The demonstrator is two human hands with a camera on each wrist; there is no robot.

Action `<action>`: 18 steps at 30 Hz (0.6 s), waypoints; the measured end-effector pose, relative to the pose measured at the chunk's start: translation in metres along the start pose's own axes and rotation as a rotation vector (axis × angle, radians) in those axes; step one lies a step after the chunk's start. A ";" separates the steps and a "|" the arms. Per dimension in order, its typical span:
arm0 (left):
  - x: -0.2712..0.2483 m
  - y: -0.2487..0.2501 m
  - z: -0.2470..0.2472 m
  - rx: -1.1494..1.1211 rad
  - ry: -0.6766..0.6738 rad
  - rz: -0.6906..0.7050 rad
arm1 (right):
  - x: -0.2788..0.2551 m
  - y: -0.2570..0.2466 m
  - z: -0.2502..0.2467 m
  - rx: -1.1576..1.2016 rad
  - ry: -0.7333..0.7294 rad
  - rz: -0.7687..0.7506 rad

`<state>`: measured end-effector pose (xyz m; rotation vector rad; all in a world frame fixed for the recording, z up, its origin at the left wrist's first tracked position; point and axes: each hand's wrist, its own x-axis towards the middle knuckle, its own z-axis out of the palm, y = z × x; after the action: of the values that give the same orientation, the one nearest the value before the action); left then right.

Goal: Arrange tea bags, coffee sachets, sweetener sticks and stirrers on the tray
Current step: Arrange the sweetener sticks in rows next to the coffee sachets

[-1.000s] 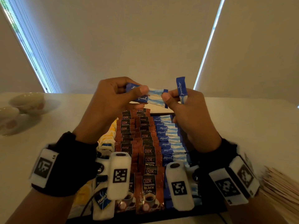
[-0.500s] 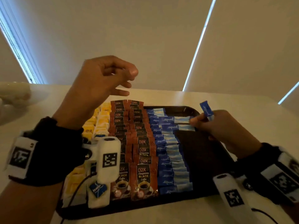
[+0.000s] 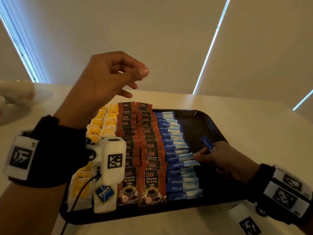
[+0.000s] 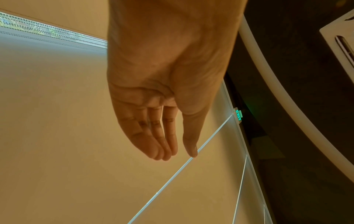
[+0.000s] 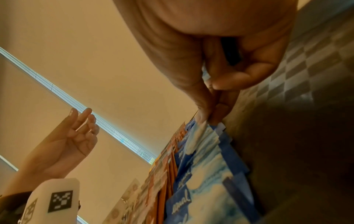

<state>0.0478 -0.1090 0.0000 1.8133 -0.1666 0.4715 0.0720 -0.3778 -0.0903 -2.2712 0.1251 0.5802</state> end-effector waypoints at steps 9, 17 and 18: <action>0.000 -0.001 0.000 0.020 -0.025 -0.006 | -0.003 0.003 -0.001 -0.095 0.032 -0.086; 0.001 -0.004 0.002 0.076 -0.047 -0.006 | -0.018 -0.013 -0.009 -0.217 0.188 -0.328; 0.001 -0.003 0.003 0.087 -0.067 -0.001 | -0.021 -0.019 -0.010 -0.140 0.130 -0.352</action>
<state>0.0504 -0.1109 -0.0031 1.9158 -0.1933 0.4229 0.0618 -0.3738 -0.0619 -2.3904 -0.2552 0.2629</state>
